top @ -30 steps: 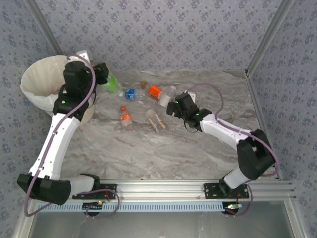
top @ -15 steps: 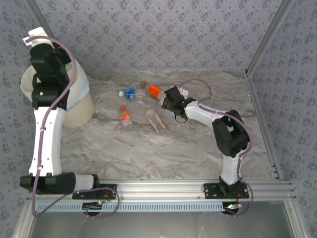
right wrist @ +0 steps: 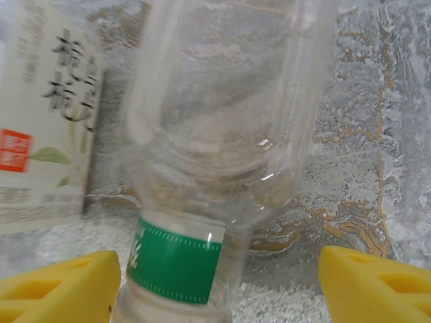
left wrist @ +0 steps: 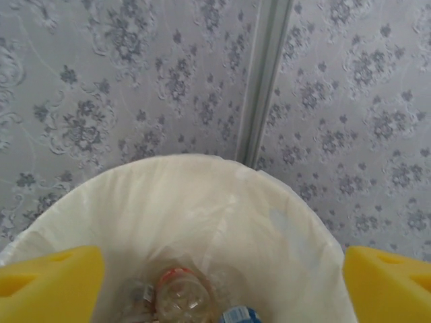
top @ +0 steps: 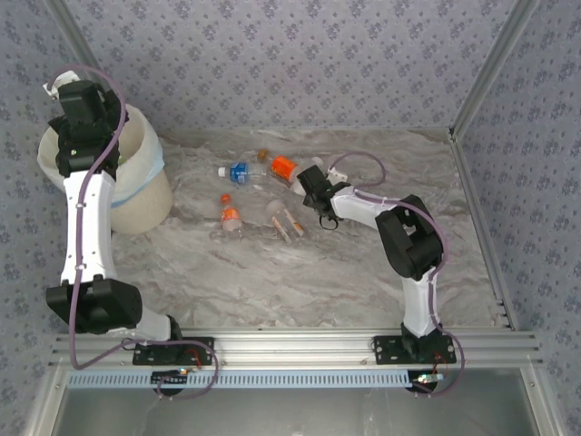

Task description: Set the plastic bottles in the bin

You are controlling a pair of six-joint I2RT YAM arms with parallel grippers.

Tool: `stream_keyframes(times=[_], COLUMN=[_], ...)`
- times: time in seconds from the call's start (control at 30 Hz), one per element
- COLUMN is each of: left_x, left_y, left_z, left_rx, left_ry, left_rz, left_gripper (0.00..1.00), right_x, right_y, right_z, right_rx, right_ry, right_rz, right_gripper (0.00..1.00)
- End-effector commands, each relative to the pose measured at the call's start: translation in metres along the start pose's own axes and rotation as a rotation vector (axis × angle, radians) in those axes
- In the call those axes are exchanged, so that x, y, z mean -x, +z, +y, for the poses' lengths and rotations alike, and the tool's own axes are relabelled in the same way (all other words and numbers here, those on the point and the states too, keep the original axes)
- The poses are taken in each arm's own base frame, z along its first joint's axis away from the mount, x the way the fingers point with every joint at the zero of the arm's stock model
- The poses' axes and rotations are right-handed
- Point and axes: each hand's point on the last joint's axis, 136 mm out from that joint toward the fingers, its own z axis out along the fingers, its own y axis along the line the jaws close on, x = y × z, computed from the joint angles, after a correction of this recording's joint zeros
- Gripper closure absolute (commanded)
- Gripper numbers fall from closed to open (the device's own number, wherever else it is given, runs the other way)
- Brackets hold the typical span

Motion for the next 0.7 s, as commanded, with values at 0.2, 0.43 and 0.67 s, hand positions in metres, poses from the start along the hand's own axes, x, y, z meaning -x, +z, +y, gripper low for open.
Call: stream_keyframes(times=[0.2,0.43,0.67], left_x=[-0.014,-0.016,-0.024], left_y=[-0.013,-0.028,-0.049], left_z=[-0.031,-0.053,-0.086], left_rx=[-0.195,-0.338,-0.551], left_ry=[-0.109,-0.145,-0.228], left_rz=[0.073,0.106,0.185], left_gripper=[0.01,0.0,0.01], right_x=[0.005,0.008,0.014], right_y=[0.017,0.021,0.007], right_z=[-0.003,0.001,0.004], right_rx=[-0.031,0.016,0.082], right_ry=[0.007,-0.051,-0.089], right_rz=[-0.021,-0.018,-0.046], right_gripper=[0.28,0.4,0.54])
